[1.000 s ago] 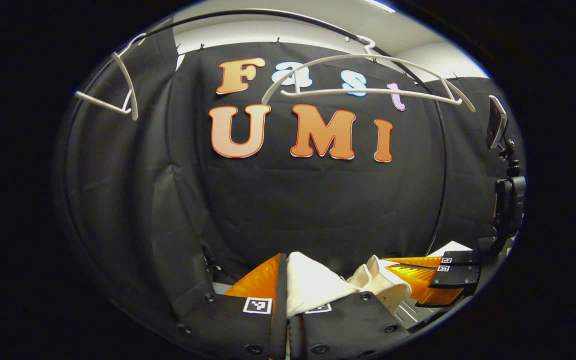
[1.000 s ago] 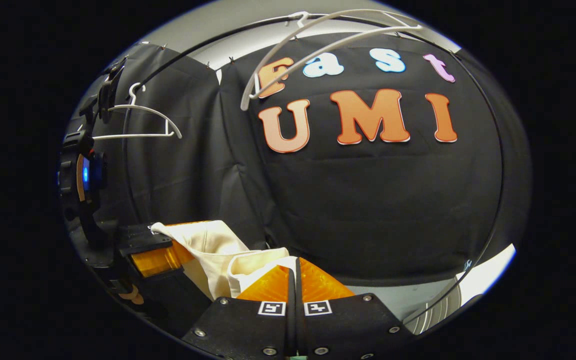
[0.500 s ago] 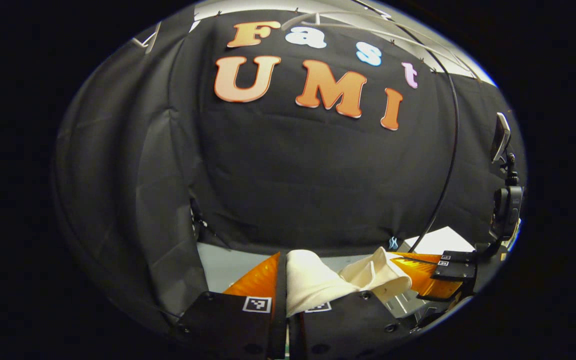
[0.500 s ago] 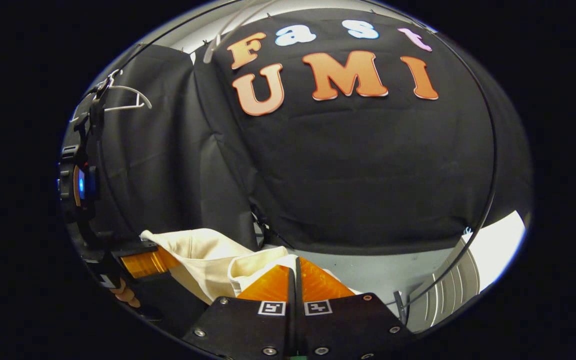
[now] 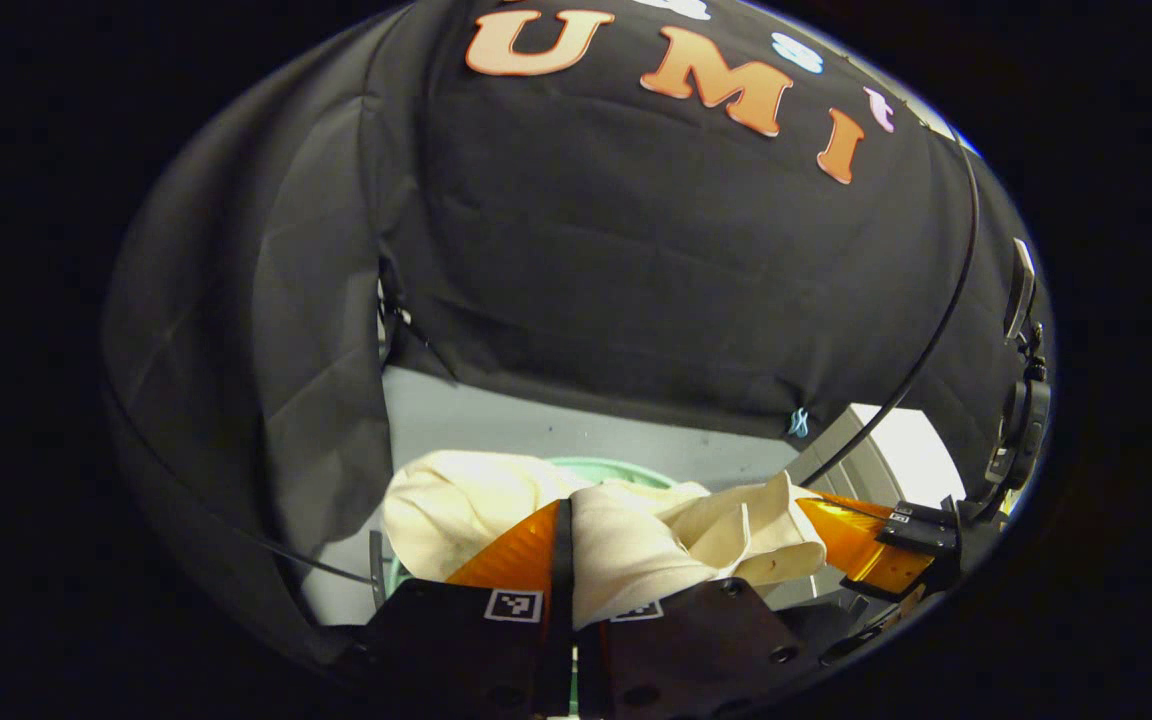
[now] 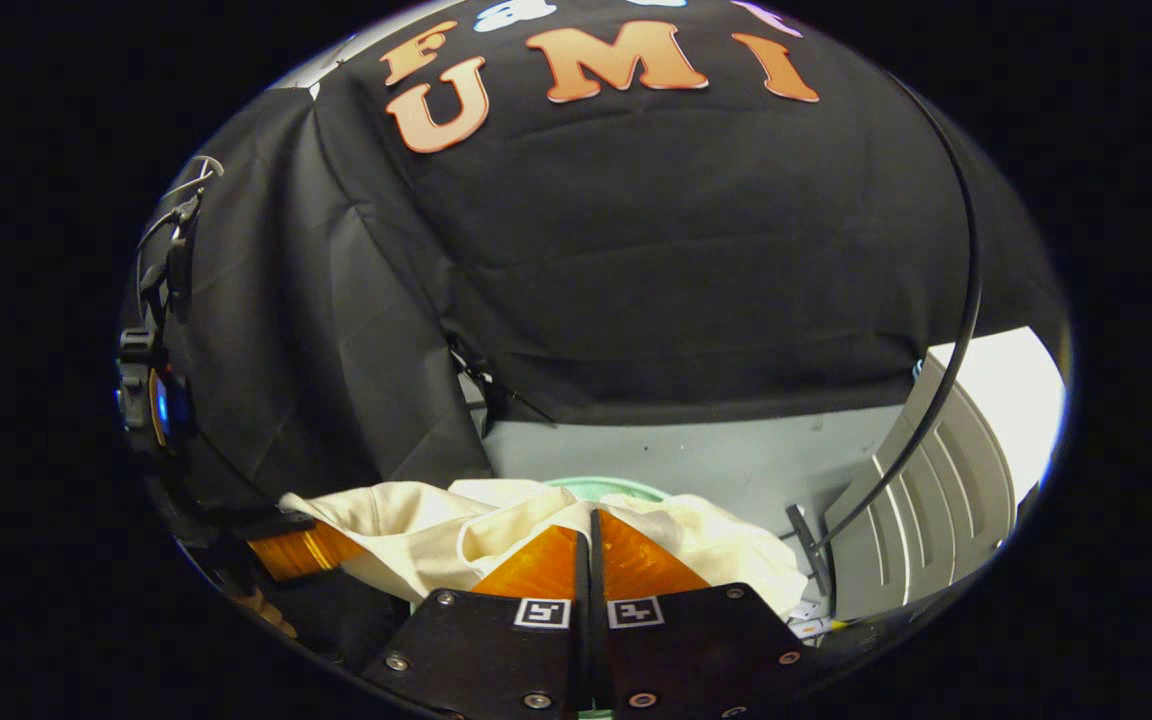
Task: Grasp the clothes on the hanger with both hands and then place them into the laundry hamper below.
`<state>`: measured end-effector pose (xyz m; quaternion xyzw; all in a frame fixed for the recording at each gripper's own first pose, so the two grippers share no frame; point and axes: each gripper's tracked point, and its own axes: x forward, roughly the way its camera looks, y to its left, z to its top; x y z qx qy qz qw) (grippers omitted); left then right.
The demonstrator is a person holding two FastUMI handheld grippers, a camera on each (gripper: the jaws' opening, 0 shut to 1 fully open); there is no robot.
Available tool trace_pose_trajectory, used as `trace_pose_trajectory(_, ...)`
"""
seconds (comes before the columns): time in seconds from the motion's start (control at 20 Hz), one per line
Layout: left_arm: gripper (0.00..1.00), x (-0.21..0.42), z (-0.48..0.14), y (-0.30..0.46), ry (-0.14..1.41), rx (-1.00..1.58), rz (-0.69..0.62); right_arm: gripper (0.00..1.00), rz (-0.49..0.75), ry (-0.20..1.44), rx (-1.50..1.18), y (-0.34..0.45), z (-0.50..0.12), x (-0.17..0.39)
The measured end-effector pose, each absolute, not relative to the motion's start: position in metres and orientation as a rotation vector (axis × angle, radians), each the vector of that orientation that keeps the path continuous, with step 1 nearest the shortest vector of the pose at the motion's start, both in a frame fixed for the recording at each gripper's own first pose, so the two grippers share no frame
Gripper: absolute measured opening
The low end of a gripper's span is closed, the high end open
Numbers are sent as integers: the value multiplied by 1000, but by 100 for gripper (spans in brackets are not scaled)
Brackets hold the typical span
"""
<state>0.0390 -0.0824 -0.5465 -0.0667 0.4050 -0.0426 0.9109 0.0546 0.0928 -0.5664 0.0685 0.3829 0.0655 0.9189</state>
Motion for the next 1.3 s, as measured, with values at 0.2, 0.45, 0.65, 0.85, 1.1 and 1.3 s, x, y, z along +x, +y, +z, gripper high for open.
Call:
trace_pose_trajectory(0.2,12,26,-598,-72,943,-125,-49,0,121,880,141,89,-615,37)
trace_pose_trajectory(0.45,12,-4,-655,-60,1086,-118,-5,1,109,1002,120,89,-669,14)
trace_pose_trajectory(0.65,13,-33,-699,-54,1227,-157,44,4,119,1087,96,91,-704,-2)
trace_pose_trajectory(0.85,13,-51,-719,-46,1308,-142,73,6,113,1171,67,91,-734,-15)
trace_pose_trajectory(1.1,30,-61,-732,-52,1371,-158,70,19,100,1239,5,90,-753,-31)
trace_pose_trajectory(1.3,57,-65,-731,-53,1380,-158,73,45,110,1265,2,91,-752,-44)
